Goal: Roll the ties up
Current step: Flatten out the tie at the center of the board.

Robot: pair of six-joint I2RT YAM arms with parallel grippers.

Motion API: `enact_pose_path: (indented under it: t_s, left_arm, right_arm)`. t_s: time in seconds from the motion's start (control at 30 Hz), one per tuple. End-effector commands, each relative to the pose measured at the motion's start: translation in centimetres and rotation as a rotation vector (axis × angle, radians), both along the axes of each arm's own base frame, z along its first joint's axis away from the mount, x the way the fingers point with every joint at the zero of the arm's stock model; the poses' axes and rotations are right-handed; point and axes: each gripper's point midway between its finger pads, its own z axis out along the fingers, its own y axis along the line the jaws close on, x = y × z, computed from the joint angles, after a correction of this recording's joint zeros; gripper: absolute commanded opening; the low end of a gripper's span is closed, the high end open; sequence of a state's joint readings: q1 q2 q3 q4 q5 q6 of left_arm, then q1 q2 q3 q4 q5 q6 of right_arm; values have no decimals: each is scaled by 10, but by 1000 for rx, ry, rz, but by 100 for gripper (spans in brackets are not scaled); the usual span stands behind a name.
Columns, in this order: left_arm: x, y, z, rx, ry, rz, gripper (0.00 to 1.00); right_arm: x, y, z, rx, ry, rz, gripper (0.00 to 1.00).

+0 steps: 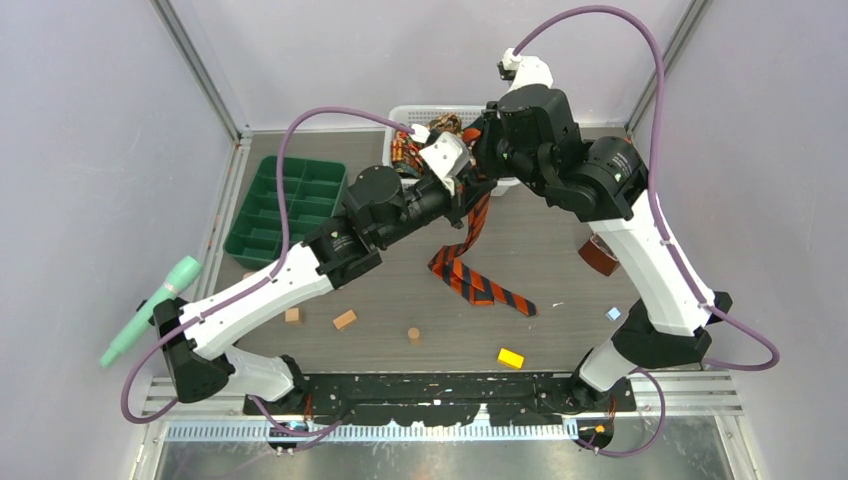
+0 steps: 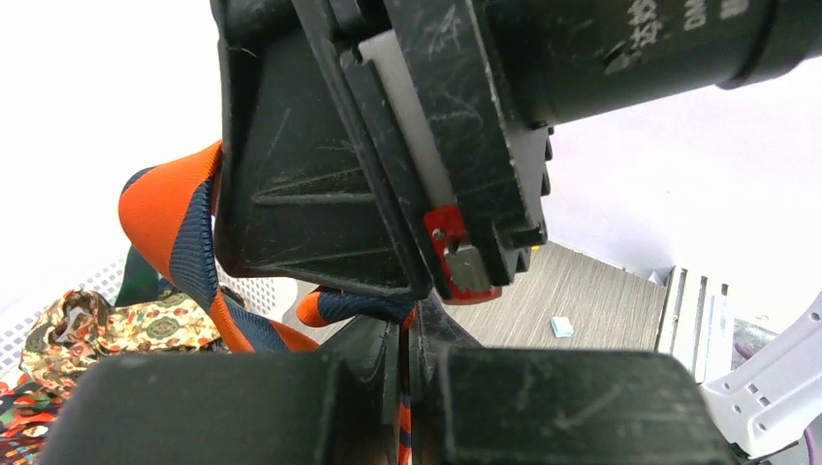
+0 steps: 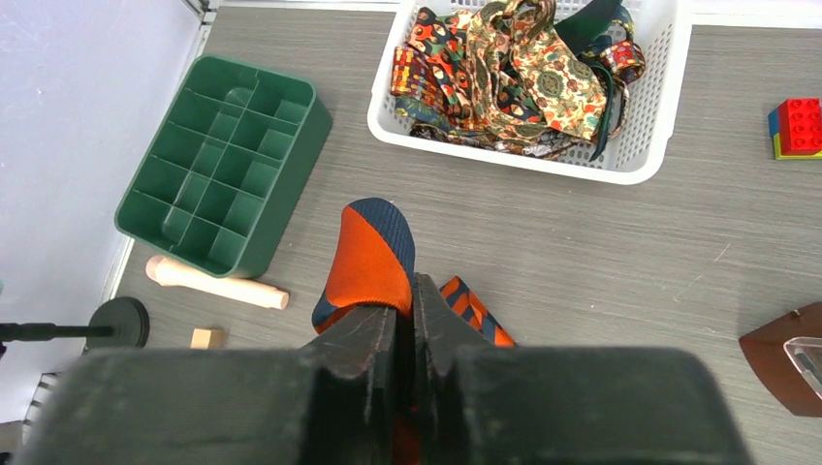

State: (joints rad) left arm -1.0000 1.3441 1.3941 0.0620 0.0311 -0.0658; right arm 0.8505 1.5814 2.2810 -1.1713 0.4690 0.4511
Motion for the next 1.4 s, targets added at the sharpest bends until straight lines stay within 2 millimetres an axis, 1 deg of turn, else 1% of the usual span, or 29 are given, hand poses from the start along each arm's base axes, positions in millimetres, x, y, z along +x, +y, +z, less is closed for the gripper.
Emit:
enact_pose_path:
  t_s: [0.0,0.03,0.2,0.27,0.3,0.33,0.37,0.4,0.43,0.47,0.5,0.53,0.57,0.6,0.63,0.67,0.7,0.73,0.77,0.8,0.83,0.87,0.93,0.97,1.0,1.03,1.13,1.27,1.37]
  left_arm:
    - [-9,5,25,-26,-51,-28,0]
    - [-9,3,23,-26,-45,-32,0]
    - [-4,0,19,-25,-35,-20,0]
    - [4,3,24,-24,-54,11,0]
    - [10,7,29,-19,-59,33,0]
    - [20,13,39,-27,-57,52,0]
    - [30,18,49,-48,-49,61,0]
    - [40,24,56,-60,-31,57,0]
    - [49,31,68,-87,-23,60,0]
    - [57,35,76,-100,-13,63,0]
    - [68,39,82,-100,-7,80,0]
    - [72,40,90,-96,-14,82,0]
    - [71,43,111,-105,-41,81,0]
    - [69,45,123,-100,-56,79,0]
    - [69,44,131,-91,-65,74,0]
    - [68,45,142,-91,-74,72,0]
    - [66,47,155,-96,-84,72,0]
    - [62,50,170,-108,-98,69,0]
    - [60,51,176,-108,-99,66,0]
    - [58,52,183,-116,-105,63,0]
    - [55,54,191,-124,-110,58,0]
    - [52,56,198,-139,-122,54,0]
    - [47,59,208,-164,-134,47,0]
    - [44,60,211,-171,-139,41,0]
    - [43,61,211,-173,-139,38,0]
    - [42,61,209,-169,-134,34,0]
    - [42,59,201,-152,-123,29,0]
    - [47,55,192,-124,-112,31,0]
    - [47,53,190,-116,-111,24,0]
  right_arm:
    - [0,-2,30,83,-68,-9,18]
    - [-1,-3,34,91,-77,-10,24]
    - [-2,-8,48,115,-108,-15,29]
    - [-6,-11,52,114,-118,-3,37]
    - [-10,-16,57,112,-134,8,44]
    - [-13,-17,61,115,-143,20,52]
    - [-19,-24,69,118,-165,26,58]
    - [-22,-29,74,124,-180,22,67]
    - [-28,-40,83,135,-205,11,71]
    - [-30,-45,86,140,-217,3,76]
    - [-38,-59,96,158,-245,-20,77]
    - [-38,-62,94,157,-249,-31,79]
    - [-41,-71,95,162,-263,-53,79]
    - [-43,-76,94,163,-267,-63,79]
    - [-46,-84,90,162,-272,-83,80]
    - [-52,-93,92,177,-282,-93,80]
    - [-49,-93,80,154,-267,-111,80]
    - [-54,-100,81,169,-274,-120,80]
    - [-51,-100,69,148,-258,-134,80]
    - [-56,-106,69,165,-265,-142,80]
    - [-53,-106,58,146,-250,-153,80]
    - [-56,-112,57,160,-254,-168,80]
    - [-58,-116,48,162,-245,-187,80]
    - [-57,-115,39,149,-231,-191,80]
    - [-59,-119,38,159,-231,-198,80]
    - [-58,-118,30,146,-219,-200,80]
    - [-59,-121,19,141,-206,-213,80]
    - [-59,-118,3,126,-177,-213,80]
    - [-59,-114,-10,125,-150,-205,80]
